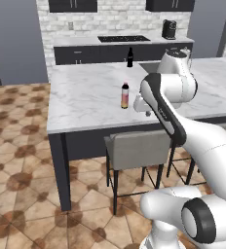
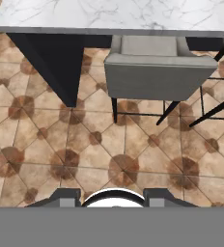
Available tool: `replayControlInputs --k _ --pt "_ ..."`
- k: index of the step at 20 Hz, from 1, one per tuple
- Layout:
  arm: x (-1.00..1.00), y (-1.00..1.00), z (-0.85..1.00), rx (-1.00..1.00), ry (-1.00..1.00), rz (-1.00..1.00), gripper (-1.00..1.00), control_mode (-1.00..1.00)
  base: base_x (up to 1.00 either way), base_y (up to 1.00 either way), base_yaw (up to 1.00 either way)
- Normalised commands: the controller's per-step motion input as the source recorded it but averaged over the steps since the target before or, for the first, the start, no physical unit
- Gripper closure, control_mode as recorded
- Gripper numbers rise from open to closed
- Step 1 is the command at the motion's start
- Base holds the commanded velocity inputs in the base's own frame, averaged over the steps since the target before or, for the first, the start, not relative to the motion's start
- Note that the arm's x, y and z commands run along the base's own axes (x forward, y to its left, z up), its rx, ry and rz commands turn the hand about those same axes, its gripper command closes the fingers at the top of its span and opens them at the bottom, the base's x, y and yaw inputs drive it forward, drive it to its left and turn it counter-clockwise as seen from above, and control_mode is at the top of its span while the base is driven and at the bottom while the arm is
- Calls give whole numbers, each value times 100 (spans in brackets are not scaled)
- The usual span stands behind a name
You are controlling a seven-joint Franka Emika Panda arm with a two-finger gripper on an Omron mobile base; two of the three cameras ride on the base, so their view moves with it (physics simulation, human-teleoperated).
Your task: Place the large bottle from the dining counter next to the other large bottle outside the sink, and place the small bottle from the dining counter next to the other small bottle inside the sink.
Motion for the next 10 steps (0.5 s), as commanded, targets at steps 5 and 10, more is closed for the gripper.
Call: replayControlInputs --k 5,10 --pt "0 0 0 0 0 0 -100 100 6 0 0" --pt "0 0 0 0 0 0 -100 100 34 -5 -2"
